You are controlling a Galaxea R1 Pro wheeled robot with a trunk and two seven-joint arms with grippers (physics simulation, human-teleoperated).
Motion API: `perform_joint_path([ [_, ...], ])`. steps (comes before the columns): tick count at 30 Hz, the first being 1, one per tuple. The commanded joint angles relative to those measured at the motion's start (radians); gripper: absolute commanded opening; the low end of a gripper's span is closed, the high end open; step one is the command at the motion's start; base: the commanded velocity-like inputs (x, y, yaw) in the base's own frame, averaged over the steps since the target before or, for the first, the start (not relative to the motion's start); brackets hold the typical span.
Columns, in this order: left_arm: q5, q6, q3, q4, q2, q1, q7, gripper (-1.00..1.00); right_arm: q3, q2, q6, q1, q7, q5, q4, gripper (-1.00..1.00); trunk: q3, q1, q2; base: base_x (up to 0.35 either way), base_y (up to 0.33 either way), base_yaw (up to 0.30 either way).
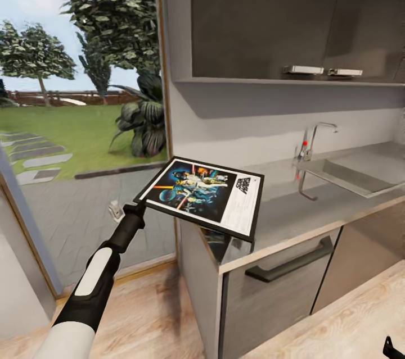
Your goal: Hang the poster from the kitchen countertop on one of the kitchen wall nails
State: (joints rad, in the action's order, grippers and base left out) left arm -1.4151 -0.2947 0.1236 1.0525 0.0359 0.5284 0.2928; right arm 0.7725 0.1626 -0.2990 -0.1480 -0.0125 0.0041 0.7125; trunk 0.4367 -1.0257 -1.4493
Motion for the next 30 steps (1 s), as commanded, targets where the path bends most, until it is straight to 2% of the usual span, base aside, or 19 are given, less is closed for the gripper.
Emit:
perform_joint_path([
  [1, -0.008, -0.024, 0.004, 0.000, 0.001, 0.001, 0.001, -1.00, 0.000, 0.000, -0.003, -0.001, -0.001, 0.001, -0.001, 1.00, 0.001, 0.001, -0.001, -0.335, 0.000, 0.000],
  [3, -0.008, -0.067, 0.004, 0.000, 0.001, 0.001, 0.001, -1.00, 0.000, 0.000, -0.003, -0.001, -0.001, 0.001, -0.001, 1.00, 0.001, 0.001, -0.001, -0.335, 0.000, 0.000],
  [8, -0.008, -0.117, 0.005, 0.000, -0.008, 0.001, 0.003, -1.00, -0.001, 0.000, -0.003, -0.001, -0.001, 0.001, -0.002, 1.00, 0.001, 0.001, -0.001, -0.336, 0.000, 0.000],
  [25, -0.008, -0.132, 0.001, 0.019, -0.012, 0.001, 0.008, -1.00, -0.001, 0.000, -0.003, -0.001, -0.001, 0.002, -0.002, 1.00, 0.001, 0.001, -0.001, -0.336, 0.000, 0.000],
  [30, -0.008, -0.197, 0.002, 0.021, -0.012, 0.001, 0.010, -1.00, -0.001, 0.000, -0.003, -0.001, -0.001, 0.002, -0.003, 1.00, 0.001, 0.001, -0.001, -0.336, 0.000, 0.000],
])
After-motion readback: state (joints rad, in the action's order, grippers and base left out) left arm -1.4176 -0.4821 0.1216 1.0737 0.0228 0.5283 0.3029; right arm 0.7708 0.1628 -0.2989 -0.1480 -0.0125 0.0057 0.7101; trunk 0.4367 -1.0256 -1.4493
